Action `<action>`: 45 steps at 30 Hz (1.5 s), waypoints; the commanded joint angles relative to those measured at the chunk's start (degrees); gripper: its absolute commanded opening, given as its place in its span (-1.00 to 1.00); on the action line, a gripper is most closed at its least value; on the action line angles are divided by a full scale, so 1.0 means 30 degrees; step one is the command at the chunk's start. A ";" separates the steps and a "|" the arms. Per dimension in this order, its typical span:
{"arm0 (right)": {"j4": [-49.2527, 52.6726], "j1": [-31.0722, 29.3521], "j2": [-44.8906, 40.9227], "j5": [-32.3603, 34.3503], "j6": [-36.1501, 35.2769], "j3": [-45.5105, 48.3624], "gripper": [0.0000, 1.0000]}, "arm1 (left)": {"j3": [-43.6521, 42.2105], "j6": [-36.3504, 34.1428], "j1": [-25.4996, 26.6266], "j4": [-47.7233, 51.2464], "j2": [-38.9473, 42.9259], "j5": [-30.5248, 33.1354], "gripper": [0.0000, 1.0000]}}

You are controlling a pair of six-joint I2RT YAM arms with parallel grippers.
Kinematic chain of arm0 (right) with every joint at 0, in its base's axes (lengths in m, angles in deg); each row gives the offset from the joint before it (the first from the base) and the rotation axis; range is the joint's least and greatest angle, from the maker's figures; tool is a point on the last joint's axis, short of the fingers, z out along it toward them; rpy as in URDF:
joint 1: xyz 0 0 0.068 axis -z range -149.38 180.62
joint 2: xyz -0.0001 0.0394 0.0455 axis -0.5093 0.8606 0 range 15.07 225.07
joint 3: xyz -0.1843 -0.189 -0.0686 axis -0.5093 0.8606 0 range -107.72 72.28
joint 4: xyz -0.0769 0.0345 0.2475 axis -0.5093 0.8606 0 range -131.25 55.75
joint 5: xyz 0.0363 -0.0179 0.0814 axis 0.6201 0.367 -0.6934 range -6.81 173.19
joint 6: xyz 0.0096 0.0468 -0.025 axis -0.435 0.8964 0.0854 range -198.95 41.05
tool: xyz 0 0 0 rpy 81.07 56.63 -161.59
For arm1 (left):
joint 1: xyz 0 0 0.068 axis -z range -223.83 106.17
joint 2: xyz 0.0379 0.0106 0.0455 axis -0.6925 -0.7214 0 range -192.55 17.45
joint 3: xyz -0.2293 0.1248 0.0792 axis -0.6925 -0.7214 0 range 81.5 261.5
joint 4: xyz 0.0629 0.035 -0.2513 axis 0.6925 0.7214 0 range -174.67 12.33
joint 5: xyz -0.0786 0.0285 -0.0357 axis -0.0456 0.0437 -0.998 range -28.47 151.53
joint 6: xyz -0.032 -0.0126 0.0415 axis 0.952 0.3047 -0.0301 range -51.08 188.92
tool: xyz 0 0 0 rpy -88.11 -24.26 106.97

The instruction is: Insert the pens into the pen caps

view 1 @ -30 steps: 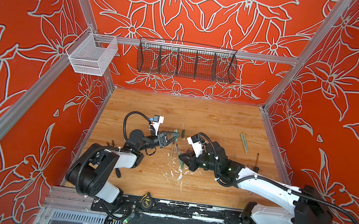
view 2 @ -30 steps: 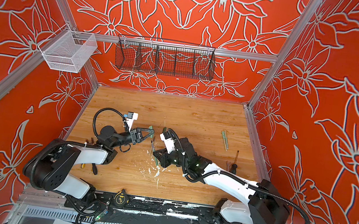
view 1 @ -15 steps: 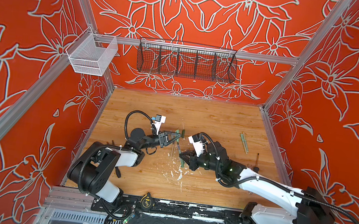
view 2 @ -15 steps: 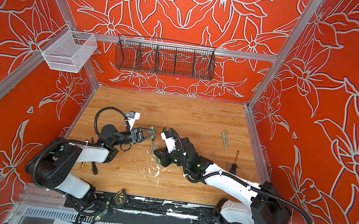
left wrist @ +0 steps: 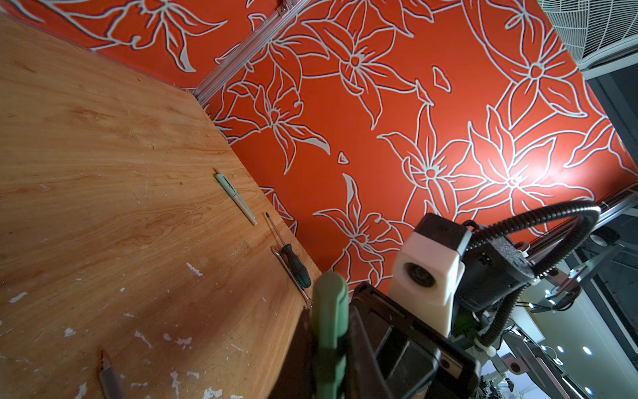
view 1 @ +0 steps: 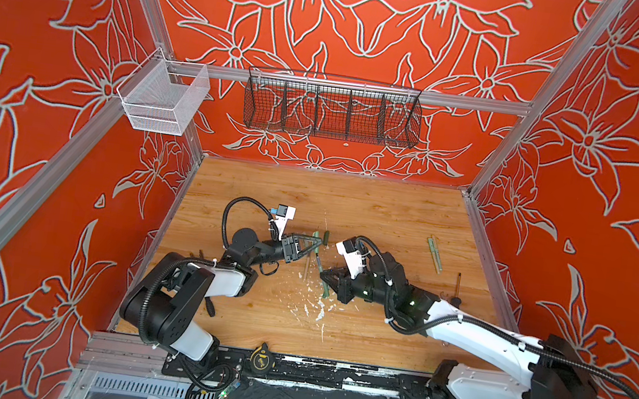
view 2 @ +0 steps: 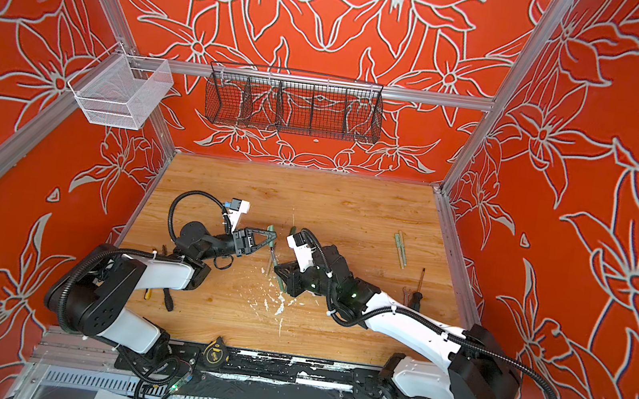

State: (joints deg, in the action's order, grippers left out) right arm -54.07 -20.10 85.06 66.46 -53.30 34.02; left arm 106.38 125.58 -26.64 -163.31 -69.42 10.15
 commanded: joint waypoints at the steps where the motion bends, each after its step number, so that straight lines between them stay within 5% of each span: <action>1: -0.1127 -0.0057 -0.0124 0.0615 -0.0288 -0.0597 -0.88 | 0.0223 0.0217 -0.0025 -0.0966 -0.0110 -0.0489 -1.00; 19: -0.4884 -0.0046 0.1287 0.2105 0.0906 -0.0568 -0.92 | 0.0376 0.0542 0.0349 -0.0999 0.0668 -0.0318 -1.00; 45: -0.7099 0.0326 0.0704 0.2361 -0.0521 -0.2033 -0.94 | 0.0550 -0.0442 0.1930 -0.0967 0.2557 -0.1540 -0.99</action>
State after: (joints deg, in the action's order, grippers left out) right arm -67.68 -20.23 88.21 70.29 -52.80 31.77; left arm 107.28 122.87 -24.43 -164.88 -63.28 15.33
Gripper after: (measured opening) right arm 0.129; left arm 0.116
